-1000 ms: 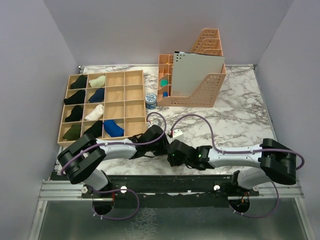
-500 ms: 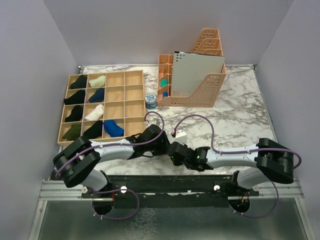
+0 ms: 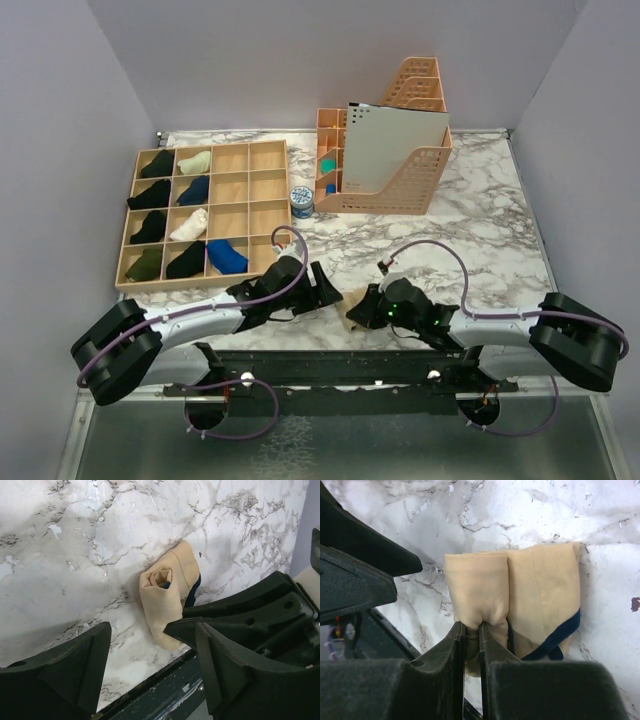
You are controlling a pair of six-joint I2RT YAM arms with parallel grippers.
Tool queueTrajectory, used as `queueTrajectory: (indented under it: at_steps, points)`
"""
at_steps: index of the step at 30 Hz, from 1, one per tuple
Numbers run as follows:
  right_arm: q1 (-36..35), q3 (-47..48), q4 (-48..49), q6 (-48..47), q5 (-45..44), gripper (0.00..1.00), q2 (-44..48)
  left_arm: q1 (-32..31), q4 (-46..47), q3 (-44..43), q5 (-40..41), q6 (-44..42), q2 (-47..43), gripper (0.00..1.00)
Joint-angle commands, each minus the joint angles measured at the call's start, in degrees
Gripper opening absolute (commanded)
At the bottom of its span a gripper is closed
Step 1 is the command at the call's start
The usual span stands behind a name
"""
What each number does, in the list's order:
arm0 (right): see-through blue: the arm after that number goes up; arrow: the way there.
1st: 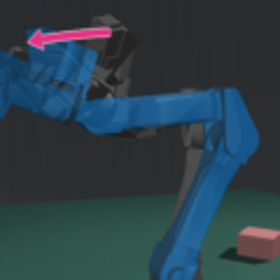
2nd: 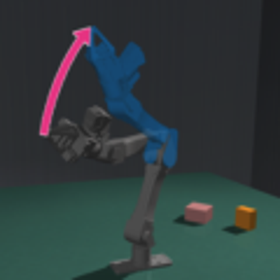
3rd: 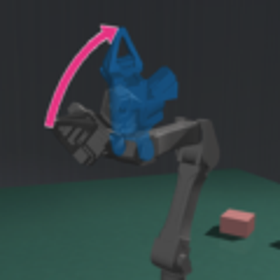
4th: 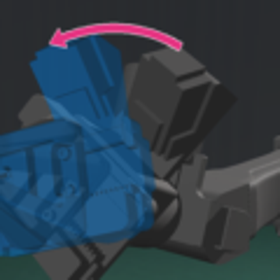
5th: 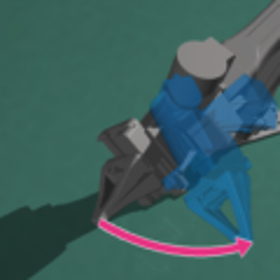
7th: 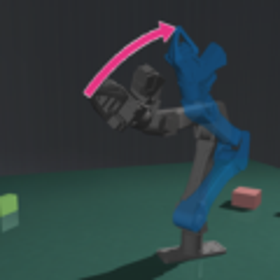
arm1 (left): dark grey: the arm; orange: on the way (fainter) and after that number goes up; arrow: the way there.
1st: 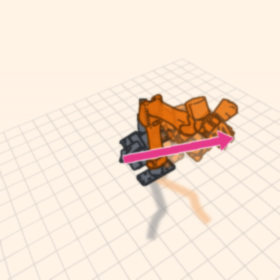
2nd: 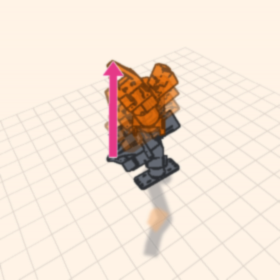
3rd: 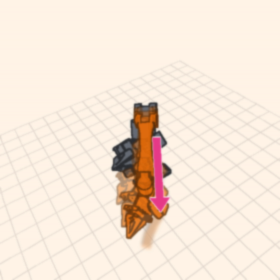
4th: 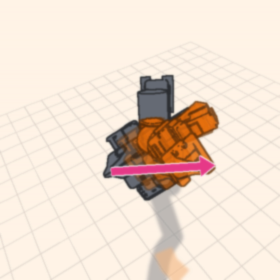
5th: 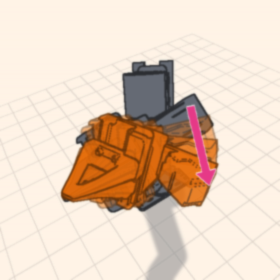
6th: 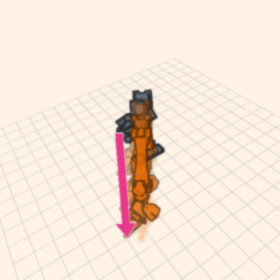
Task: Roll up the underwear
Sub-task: Roll the underwear to the center of the board.
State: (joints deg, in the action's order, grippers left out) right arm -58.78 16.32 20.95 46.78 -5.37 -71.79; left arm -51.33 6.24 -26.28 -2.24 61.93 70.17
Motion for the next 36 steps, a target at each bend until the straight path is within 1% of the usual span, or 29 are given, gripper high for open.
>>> queueTrajectory:
  at_steps: [1,2,5,7,9,12,16,22,24,27,31,34,36]
  points:
    - [4.1,-7.8,14.5,2.3,15.8,0.1,-0.3,0.3,3.7,2.8,1.3,0.4,-2.7,0.75]
    - [4.7,-8.8,17.5,2.6,17.3,0.1,-0.6,0.2,5.0,3.3,0.8,0.3,-2.8,0.75]
    - [7.0,-11.4,22.4,4.5,20.4,0.09,-2.1,0.3,9.2,4.5,-2.1,-0.2,-1.7,0.75]
    - [9.8,-14.0,27.2,7.0,22.6,0.09,-3.4,0.2,10.3,4.4,-3.6,-0.8,-0.1,0.75]
    - [11.5,-16.8,32.1,9.6,23.1,0.09,-4.5,0.2,11.2,3.9,-4.9,-1.7,1.5,0.75]
    - [12.5,-18.7,35.5,10.7,23.9,0.09,-5.8,-0.2,13.3,3.4,-6.5,-2.2,3.8,0.75]
    - [13.0,-19.8,36.6,11.4,23.9,0.08,-6.4,-1.0,15.1,2.0,-7.6,-2.6,7.4,0.75]
    - [13.5,-20.1,33.0,10.6,23.3,0.08,-4.0,-2.3,17.5,-1.1,-8.2,-2.8,13.6,0.74]
    - [13.7,-20.0,30.9,10.2,22.9,0.08,-2.5,-2.4,17.6,-1.7,-8.1,-2.4,15.2,0.7]
    - [13.7,-19.6,27.3,9.1,22.5,0.08,0.3,-2.5,17.8,-2.1,-7.6,-2.0,17.2,0.56]
    - [13.7,-18.0,20.3,6.9,21.8,0.09,3.9,-2.7,17.8,-2.7,-8.1,-2.9,18.9,0.41]
    - [13.7,-16.5,15.2,4.9,21.7,0.14,5.8,-2.7,17.7,-2.6,-8.1,-3.1,19.5,0.33]
    - [13.7,-14.1,11.0,2.5,22.2,0.21,6.5,-2.7,17.7,-2.6,-8.1,-3.2,19.5,0.28]
